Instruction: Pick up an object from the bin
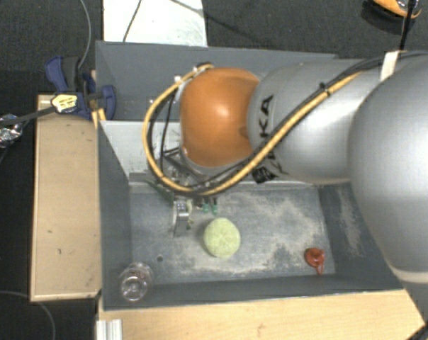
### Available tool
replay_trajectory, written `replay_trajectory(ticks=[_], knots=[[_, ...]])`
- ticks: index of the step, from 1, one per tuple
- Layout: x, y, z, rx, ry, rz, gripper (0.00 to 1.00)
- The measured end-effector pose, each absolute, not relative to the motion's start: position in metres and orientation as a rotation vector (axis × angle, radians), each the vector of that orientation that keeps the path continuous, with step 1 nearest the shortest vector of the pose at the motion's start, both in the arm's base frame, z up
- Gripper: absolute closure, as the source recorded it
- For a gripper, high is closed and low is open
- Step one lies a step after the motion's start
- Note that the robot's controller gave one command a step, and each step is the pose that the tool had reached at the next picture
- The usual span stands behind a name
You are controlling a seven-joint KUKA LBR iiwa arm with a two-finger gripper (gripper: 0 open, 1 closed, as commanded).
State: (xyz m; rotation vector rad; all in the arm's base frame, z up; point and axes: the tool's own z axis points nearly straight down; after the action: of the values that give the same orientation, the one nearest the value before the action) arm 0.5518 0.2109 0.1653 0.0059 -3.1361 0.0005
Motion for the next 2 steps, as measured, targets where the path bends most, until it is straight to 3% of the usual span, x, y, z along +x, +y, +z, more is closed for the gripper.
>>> replay_trajectory(ticks=[1,2], knots=[[0.554,0.210,0.170,-0.002,-3.144,-0.002,0.00],[0.559,0.195,0.147,-0.204,-3.142,-0.009,0.00]])
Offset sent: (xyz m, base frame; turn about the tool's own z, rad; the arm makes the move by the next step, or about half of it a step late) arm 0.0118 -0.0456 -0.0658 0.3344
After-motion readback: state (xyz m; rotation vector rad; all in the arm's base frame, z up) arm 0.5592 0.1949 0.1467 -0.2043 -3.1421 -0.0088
